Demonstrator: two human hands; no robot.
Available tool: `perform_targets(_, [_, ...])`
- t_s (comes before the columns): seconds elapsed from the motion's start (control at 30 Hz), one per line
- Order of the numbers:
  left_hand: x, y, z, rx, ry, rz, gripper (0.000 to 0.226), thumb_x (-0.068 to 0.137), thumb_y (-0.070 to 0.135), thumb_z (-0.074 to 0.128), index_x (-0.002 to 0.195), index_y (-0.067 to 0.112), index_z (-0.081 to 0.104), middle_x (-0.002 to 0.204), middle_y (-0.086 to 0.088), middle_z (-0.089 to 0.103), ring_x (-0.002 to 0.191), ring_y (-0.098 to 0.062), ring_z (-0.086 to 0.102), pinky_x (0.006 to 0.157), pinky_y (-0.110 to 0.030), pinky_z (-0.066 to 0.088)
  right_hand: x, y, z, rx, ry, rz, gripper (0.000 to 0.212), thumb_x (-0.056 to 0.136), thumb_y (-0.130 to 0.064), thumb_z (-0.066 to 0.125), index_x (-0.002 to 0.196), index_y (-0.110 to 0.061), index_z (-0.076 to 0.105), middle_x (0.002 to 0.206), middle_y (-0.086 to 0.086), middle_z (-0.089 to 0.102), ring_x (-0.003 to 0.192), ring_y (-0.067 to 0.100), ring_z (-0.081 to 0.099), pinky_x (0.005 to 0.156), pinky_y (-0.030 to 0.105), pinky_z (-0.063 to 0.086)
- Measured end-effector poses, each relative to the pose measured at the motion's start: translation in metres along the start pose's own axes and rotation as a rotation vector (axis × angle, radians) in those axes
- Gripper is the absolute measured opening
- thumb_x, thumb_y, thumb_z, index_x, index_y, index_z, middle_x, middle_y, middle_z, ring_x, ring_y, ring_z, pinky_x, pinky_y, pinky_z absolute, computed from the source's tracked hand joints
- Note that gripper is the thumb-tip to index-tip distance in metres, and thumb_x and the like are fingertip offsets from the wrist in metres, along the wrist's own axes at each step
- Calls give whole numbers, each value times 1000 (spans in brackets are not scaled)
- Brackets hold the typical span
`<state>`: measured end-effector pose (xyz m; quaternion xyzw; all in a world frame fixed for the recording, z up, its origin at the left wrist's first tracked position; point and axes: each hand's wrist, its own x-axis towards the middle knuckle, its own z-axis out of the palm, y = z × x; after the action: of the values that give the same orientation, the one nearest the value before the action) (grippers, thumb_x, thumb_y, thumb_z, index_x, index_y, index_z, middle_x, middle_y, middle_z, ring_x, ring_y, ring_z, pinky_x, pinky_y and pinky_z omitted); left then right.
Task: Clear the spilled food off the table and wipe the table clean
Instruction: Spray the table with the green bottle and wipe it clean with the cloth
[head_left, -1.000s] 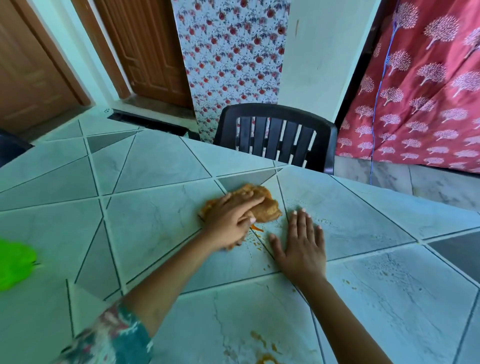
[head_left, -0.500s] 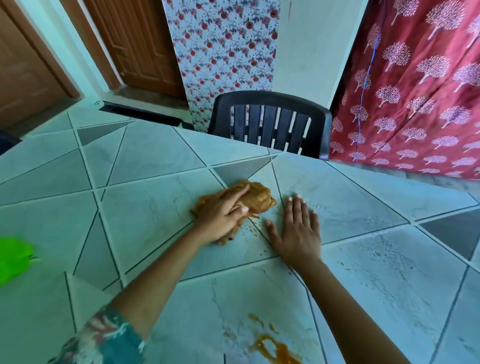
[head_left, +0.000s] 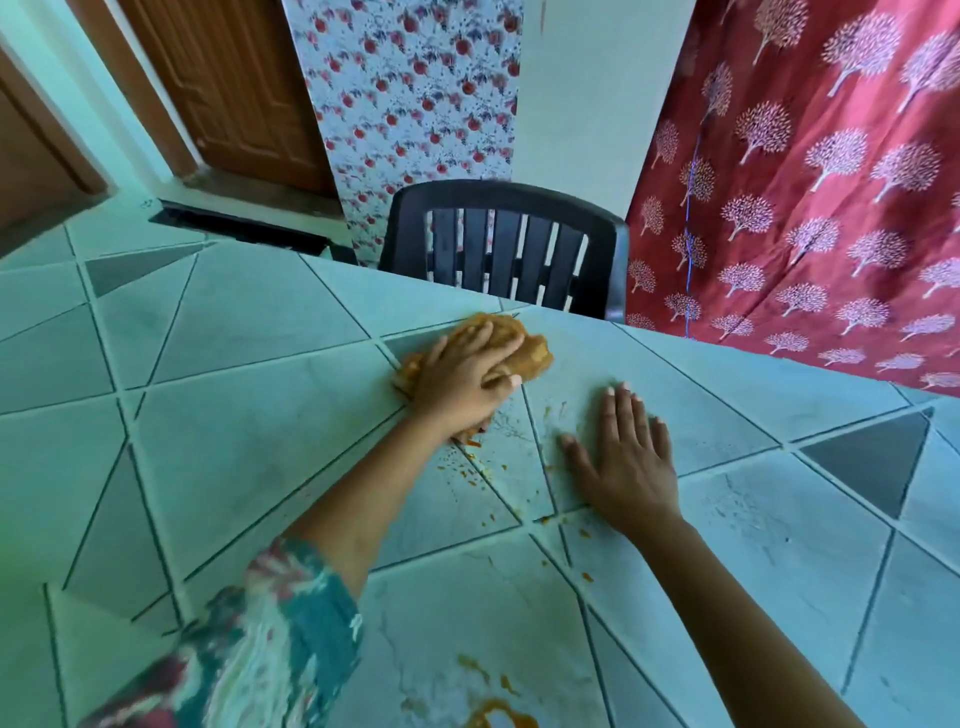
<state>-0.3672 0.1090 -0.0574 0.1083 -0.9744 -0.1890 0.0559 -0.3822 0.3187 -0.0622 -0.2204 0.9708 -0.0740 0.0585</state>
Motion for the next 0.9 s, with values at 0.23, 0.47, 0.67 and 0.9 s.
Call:
perform_targets(0.23, [-30,-87,-27,-217,204,-61,49,86,27,54,135,31,46,148,-1,37,138,-15,32,114,-25,16,3,1,10,22,59,-10,95,73,-65,-13,150,-10,-4,158,7,-7,145,18,-8,115,35,-9])
perform_targets(0.47, [87,-53,-24,-142,202,-338,46,93,25,51,138,35,44,145,-4,43,125,-27,46,103,-39,39,3,1,11,36,60,-19,94,73,-63,-14,149,-9,-6,158,8,-8,145,20,-9,115,36,-9])
perform_targets(0.67, [41,39,19,-131,-50,285,54,91,23,57,138,40,37,153,5,27,141,-10,24,118,-37,10,2,1,9,40,59,-19,95,71,-63,-16,149,-10,-8,157,7,-10,145,18,-11,113,34,-12])
perform_targets(0.9, [82,-38,-17,-151,141,-182,46,92,23,55,135,36,46,144,-2,44,121,-26,50,103,-44,38,2,1,9,53,50,-32,93,71,-62,-17,147,-9,-11,157,8,-13,144,19,-13,113,34,-14])
